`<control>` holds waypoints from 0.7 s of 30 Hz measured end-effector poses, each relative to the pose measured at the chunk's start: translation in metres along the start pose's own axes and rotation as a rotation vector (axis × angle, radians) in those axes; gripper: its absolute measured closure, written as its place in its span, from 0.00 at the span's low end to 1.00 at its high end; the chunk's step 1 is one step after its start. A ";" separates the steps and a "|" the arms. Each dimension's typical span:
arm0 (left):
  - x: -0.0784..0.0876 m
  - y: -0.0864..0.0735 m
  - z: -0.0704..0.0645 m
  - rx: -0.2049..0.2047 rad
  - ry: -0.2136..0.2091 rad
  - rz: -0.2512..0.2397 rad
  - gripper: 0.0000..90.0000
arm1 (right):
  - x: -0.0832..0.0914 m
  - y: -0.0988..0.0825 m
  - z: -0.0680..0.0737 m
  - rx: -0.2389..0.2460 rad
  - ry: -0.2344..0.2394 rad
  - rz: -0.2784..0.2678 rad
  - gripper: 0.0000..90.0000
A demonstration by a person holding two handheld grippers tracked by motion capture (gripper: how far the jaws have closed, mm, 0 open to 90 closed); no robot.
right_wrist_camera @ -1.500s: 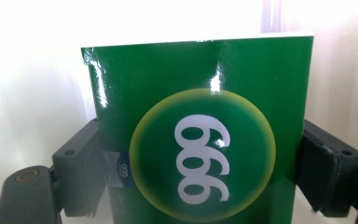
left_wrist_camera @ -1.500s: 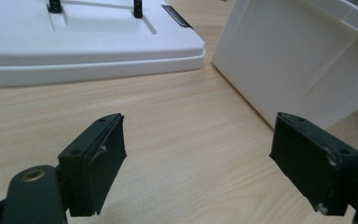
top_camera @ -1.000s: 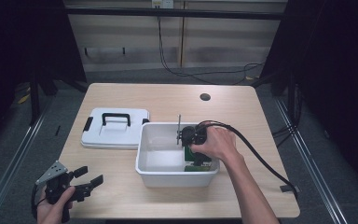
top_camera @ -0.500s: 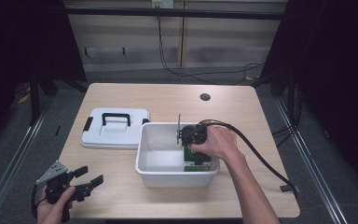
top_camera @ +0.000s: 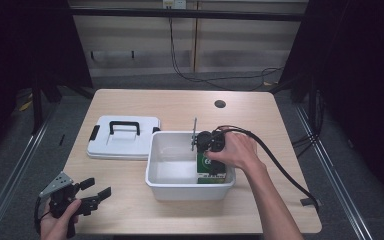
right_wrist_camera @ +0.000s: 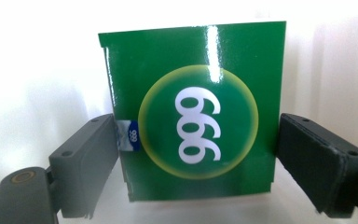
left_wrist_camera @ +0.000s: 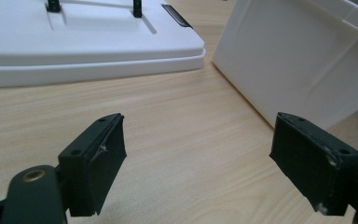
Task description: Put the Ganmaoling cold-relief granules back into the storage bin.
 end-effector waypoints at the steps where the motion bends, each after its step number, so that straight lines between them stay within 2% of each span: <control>1: 0.000 0.000 0.000 0.000 0.000 0.000 0.19 | 0.002 -0.002 0.000 -0.004 0.001 0.000 0.16; 6: -0.001 0.000 0.001 0.002 0.002 0.001 0.19 | 0.007 -0.006 -0.002 -0.012 -0.016 -0.017 0.17; 17: 0.000 0.000 0.000 0.006 -0.002 -0.004 0.19 | 0.012 -0.008 -0.001 -0.014 -0.015 -0.053 0.17; 21: 0.001 0.000 0.000 -0.002 -0.002 -0.003 0.19 | 0.018 -0.011 0.000 -0.038 -0.013 -0.075 0.18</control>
Point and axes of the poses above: each handheld gripper's, and its own axes: x roughly backward along the jaws, y roughly out of its top, z roughly to its left, the point moved 3 cm from there along -x, roughly forward along the jaws, and after that the axes turned 10 degrees about z, right-handed, at the moved point
